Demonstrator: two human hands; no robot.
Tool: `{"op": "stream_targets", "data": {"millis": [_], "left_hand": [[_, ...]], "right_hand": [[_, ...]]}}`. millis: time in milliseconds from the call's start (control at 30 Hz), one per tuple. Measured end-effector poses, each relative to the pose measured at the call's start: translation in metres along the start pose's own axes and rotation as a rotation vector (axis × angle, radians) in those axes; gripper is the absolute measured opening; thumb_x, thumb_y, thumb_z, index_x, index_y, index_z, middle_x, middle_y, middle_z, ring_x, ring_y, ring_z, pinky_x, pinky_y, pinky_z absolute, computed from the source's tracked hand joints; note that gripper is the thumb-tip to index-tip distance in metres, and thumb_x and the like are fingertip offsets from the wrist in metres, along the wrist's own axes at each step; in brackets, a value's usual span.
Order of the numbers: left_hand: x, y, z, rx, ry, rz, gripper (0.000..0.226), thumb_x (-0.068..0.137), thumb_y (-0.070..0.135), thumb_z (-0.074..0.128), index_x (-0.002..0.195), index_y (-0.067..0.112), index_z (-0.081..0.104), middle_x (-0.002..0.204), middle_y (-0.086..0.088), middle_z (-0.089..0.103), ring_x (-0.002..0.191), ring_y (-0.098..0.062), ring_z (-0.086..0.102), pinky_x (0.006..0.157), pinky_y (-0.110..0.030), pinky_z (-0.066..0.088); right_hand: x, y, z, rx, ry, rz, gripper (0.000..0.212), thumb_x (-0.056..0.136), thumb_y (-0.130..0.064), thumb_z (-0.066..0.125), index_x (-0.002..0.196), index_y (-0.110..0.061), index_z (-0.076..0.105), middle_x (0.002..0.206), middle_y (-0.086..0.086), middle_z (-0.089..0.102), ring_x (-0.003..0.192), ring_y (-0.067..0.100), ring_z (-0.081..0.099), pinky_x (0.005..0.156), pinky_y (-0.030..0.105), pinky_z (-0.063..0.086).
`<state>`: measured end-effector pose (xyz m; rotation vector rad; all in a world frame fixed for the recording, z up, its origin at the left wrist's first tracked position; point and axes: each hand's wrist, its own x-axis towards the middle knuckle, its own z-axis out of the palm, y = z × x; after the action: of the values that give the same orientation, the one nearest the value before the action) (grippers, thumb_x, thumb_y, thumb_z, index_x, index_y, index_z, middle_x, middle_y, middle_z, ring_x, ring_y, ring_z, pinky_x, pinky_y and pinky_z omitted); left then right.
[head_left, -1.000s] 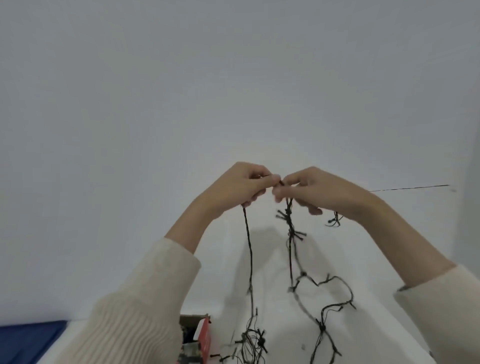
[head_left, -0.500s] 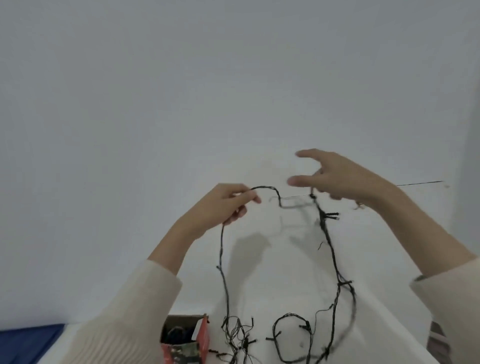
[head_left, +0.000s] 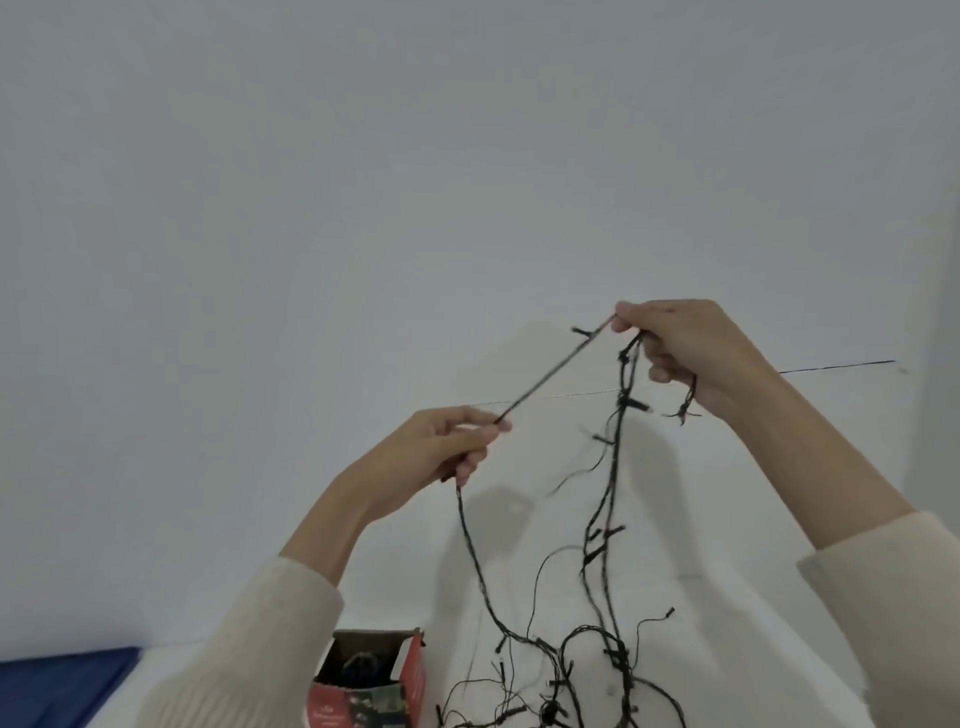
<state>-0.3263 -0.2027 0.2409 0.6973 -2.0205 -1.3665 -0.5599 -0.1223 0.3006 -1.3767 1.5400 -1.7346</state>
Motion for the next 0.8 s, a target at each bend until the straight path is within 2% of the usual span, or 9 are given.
{"op": "stream_targets", "data": {"millis": [100,167,233,267,367,433,667,733,800], "left_hand": [[-0.01,-0.019,-0.015,0.141,-0.018,-0.102,0.019,0.095,0.018,0.051,0.1,0.007,0.066,0.065,0.001,0.049,0.057,-0.011,0.049,0.064,-0.02,0.049],[-0.01,-0.02,-0.017,0.19,0.054,-0.106,0.019,0.096,0.017,0.05,0.096,0.007,0.066,0.064,0.0,0.049,0.055,-0.011,0.049,0.063,-0.02,0.049],[-0.004,-0.007,-0.012,0.2,0.166,-0.025,0.018,0.095,0.017,0.051,0.093,0.01,0.067,0.061,0.002,0.047,0.051,-0.01,0.045,0.058,-0.021,0.045],[0.0,0.003,-0.008,0.227,0.193,0.032,0.017,0.095,0.018,0.052,0.091,0.011,0.067,0.06,0.003,0.046,0.05,-0.008,0.043,0.057,-0.02,0.042],[0.015,0.038,0.012,0.337,0.171,0.179,0.016,0.093,0.02,0.054,0.088,0.011,0.067,0.056,0.005,0.045,0.048,-0.006,0.04,0.052,-0.016,0.039],[0.022,0.053,0.018,0.376,0.206,0.242,0.015,0.092,0.021,0.056,0.086,0.013,0.066,0.053,0.006,0.046,0.046,-0.004,0.04,0.052,-0.016,0.04],[0.006,0.009,-0.002,0.315,0.005,-0.025,0.017,0.091,0.023,0.058,0.087,0.011,0.069,0.057,0.005,0.05,0.053,-0.009,0.048,0.063,-0.023,0.048],[0.0,-0.011,-0.012,0.369,0.009,-0.092,0.019,0.092,0.024,0.058,0.084,0.011,0.069,0.058,0.003,0.052,0.055,-0.011,0.051,0.071,-0.031,0.048],[-0.003,-0.015,-0.019,0.324,0.08,-0.093,0.02,0.093,0.021,0.055,0.088,0.009,0.069,0.057,0.004,0.051,0.056,-0.012,0.052,0.076,-0.037,0.052]], "right_hand": [[0.011,0.009,-0.011,-0.064,0.226,-0.032,0.023,0.089,-0.025,0.059,0.079,-0.007,0.07,0.047,-0.003,0.043,0.042,0.012,0.037,0.045,0.024,0.033],[0.012,0.016,-0.013,-0.342,0.273,-0.075,0.025,0.089,-0.029,0.059,0.095,-0.007,0.07,0.066,0.006,0.057,0.056,0.021,0.047,0.057,0.028,0.04],[0.005,0.017,-0.009,-0.575,0.148,-0.109,0.035,0.087,-0.036,0.061,0.117,-0.018,0.06,0.091,0.008,0.065,0.08,0.024,0.059,0.077,0.033,0.045],[0.0,0.014,-0.003,-0.575,0.023,-0.124,0.041,0.086,-0.039,0.062,0.124,-0.025,0.054,0.088,0.004,0.064,0.08,0.02,0.06,0.078,0.032,0.045],[-0.017,0.001,0.019,-0.426,-0.386,-0.089,0.029,0.085,-0.044,0.062,0.112,-0.034,0.061,0.057,-0.004,0.042,0.051,0.012,0.04,0.052,0.023,0.037],[-0.018,0.0,0.027,-0.438,-0.444,-0.09,0.023,0.086,-0.044,0.06,0.09,-0.024,0.07,0.055,-0.003,0.037,0.052,0.014,0.036,0.047,0.022,0.035],[0.009,-0.003,-0.005,-0.08,0.137,-0.077,0.029,0.092,-0.023,0.055,0.064,-0.015,0.056,0.056,-0.001,0.04,0.034,0.002,0.035,0.035,0.015,0.031],[0.014,0.002,-0.013,-0.142,0.292,-0.078,0.028,0.092,-0.023,0.053,0.066,-0.016,0.058,0.061,-0.006,0.047,0.045,0.007,0.042,0.041,0.017,0.035],[0.013,0.006,-0.016,-0.453,0.298,-0.083,0.019,0.091,-0.026,0.053,0.083,-0.015,0.067,0.075,0.0,0.059,0.063,0.018,0.051,0.056,0.025,0.041]]}}
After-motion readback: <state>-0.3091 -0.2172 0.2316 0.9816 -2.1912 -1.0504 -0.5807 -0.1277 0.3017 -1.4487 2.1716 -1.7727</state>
